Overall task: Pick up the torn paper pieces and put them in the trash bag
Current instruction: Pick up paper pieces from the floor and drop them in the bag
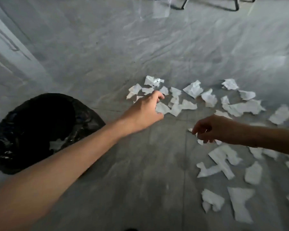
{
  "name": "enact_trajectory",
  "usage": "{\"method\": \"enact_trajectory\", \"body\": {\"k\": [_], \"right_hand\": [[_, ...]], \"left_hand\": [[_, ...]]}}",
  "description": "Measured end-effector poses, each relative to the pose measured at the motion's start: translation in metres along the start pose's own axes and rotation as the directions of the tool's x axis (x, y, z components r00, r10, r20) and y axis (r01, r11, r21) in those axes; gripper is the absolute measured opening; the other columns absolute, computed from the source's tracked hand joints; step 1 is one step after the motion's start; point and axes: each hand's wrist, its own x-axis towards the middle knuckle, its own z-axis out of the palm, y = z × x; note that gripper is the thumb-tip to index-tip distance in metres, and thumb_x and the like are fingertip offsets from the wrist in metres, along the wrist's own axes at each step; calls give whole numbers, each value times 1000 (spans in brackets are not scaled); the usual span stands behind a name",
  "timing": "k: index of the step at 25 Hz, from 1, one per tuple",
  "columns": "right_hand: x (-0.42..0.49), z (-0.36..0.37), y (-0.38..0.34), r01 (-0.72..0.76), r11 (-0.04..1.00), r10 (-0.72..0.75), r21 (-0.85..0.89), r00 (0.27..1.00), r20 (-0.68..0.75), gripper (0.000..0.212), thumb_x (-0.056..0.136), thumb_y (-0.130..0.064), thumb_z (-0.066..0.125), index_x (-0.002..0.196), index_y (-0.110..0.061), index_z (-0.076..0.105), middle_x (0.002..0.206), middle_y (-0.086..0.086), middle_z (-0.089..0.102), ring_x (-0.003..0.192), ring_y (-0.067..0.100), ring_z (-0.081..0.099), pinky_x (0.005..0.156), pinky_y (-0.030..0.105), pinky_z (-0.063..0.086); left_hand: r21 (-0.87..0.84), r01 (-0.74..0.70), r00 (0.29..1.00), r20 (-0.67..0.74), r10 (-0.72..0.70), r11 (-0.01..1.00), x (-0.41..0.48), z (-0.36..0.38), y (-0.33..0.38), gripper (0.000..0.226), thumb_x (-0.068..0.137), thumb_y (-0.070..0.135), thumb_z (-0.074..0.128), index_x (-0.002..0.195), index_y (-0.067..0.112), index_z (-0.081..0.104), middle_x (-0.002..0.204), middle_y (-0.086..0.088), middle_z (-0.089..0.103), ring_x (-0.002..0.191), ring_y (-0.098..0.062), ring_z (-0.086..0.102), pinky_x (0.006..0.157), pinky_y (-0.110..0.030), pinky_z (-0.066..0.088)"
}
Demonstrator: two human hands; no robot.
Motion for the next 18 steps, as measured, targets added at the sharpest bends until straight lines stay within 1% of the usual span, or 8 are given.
{"method": "enact_trajectory", "body": {"k": [2, 4, 6, 8, 11, 14, 16, 18], "right_hand": [[-22, 15, 55, -51, 983, 44, -174, 998, -40, 15, 79, -15, 66, 88, -27, 67, 74, -14, 69, 63, 1, 62, 59, 11, 43], [-36, 39, 106, -124, 942, 98, -311, 990, -98, 19, 81, -23, 67, 99, -28, 65, 92, -11, 68, 80, 7, 60, 69, 19, 43], [-47, 69, 148, -205, 913, 156, -353, 974, -161, 30, 82, -29, 65, 112, -27, 58, 108, -6, 63, 95, 14, 60, 73, 26, 43], [-57, 98, 177, -218, 916, 146, -337, 963, -225, 36, 81, -35, 64, 114, -28, 52, 116, -4, 58, 100, 18, 60, 71, 29, 44], [-72, 132, 203, -154, 911, 71, -384, 973, -220, 47, 75, -43, 68, 115, -28, 50, 115, -2, 53, 99, 21, 60, 70, 33, 48], [-85, 149, 224, -183, 893, 101, -412, 972, -213, 52, 77, -39, 68, 123, -25, 49, 121, 1, 49, 108, 23, 55, 78, 35, 47], [-85, 152, 230, -168, 910, 95, -378, 974, -205, 41, 83, -34, 62, 122, -23, 53, 121, 3, 52, 112, 23, 53, 81, 37, 45], [-84, 147, 230, -193, 927, 117, -320, 963, -241, 35, 84, -31, 62, 117, -21, 58, 116, 3, 60, 110, 25, 56, 79, 37, 46]], "left_hand": [[20, -64, 984, 167, 60, 998, 20, 27, 26, 44, 78, 20, 68, 120, 20, 52, 118, -1, 60, 94, -16, 59, 83, -28, 49], [40, -119, 946, 307, 101, 992, 35, 59, 43, 42, 77, 19, 71, 117, 20, 56, 114, 1, 62, 87, -11, 58, 77, -25, 48], [112, -192, 884, 451, 122, 975, 41, 97, 48, 42, 78, 23, 73, 116, 19, 57, 115, 1, 63, 86, -8, 55, 70, -21, 43], [192, -299, 821, 551, 150, 935, 39, 142, 41, 46, 78, 33, 73, 118, 23, 54, 121, 0, 61, 87, -10, 53, 70, -23, 38], [262, -445, 755, 624, 202, 856, 25, 207, 27, 58, 78, 41, 70, 129, 32, 43, 129, 1, 52, 101, -20, 57, 75, -27, 41], [302, -541, 697, 684, 217, 785, 17, 256, 24, 66, 80, 35, 69, 137, 37, 36, 130, -5, 44, 109, -25, 54, 84, -38, 51], [268, -568, 693, 665, 277, 778, 16, 271, 19, 53, 85, 29, 63, 134, 32, 42, 125, -8, 48, 105, -26, 54, 83, -38, 50], [220, -561, 702, 638, 317, 798, 19, 276, 13, 33, 89, 24, 57, 122, 22, 53, 114, -10, 55, 99, -27, 57, 77, -34, 46]]}}
